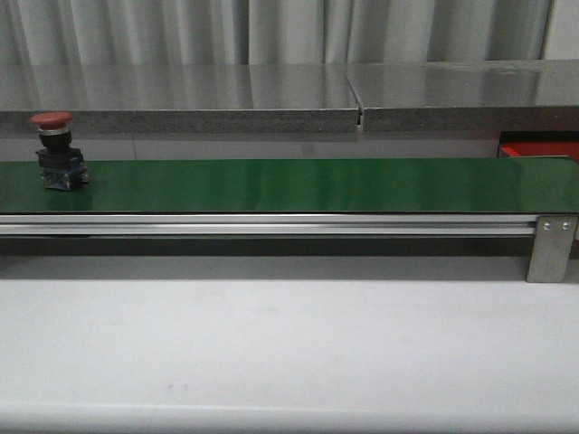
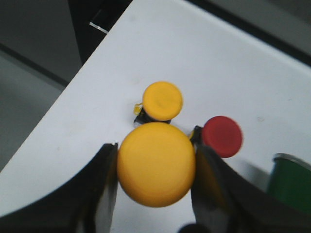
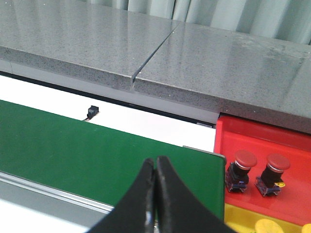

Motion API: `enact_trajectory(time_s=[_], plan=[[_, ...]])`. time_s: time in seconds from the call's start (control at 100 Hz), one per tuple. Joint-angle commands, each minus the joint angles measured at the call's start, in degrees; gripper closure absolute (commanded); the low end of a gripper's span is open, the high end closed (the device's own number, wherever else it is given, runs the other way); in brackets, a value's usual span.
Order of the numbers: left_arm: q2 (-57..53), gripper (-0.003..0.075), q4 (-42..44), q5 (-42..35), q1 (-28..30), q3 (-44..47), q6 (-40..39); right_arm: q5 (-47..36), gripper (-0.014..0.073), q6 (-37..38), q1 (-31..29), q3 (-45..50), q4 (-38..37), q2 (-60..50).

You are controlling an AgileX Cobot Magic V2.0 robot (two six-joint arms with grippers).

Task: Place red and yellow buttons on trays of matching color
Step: 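Grasp the yellow button and set it on the belt, open left gripper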

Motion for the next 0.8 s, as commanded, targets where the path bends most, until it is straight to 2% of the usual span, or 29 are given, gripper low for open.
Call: enact_trajectory(time_s=[0.0, 0.21, 0.41, 0.79], plan=[[-7.35, 0.0741, -2.74, 0.11, -0.75, -1.74, -0.09, -1.14, 0.0711, -0.35, -0.03, -1.39, 0.85, -0.37], [-13.11, 0.0741, -2.98, 5.37, -3.92, -1.74, -0.09, -1.14, 0.0711, -0.35, -0.03, -1.39, 0.85, -0.37], [-14.08, 0.0741, -2.98, 8.41, -7.86, -1.55, -0.09, -1.14, 0.0711, -0.35, -0.03, -1.39, 0.85, -0.37], [-14.08, 0.0741, -2.34, 5.29, -14.32, 5.2, -0.09, -1.14, 0.0711, -0.35, -0.03, -1.39, 0.85, -0.37]])
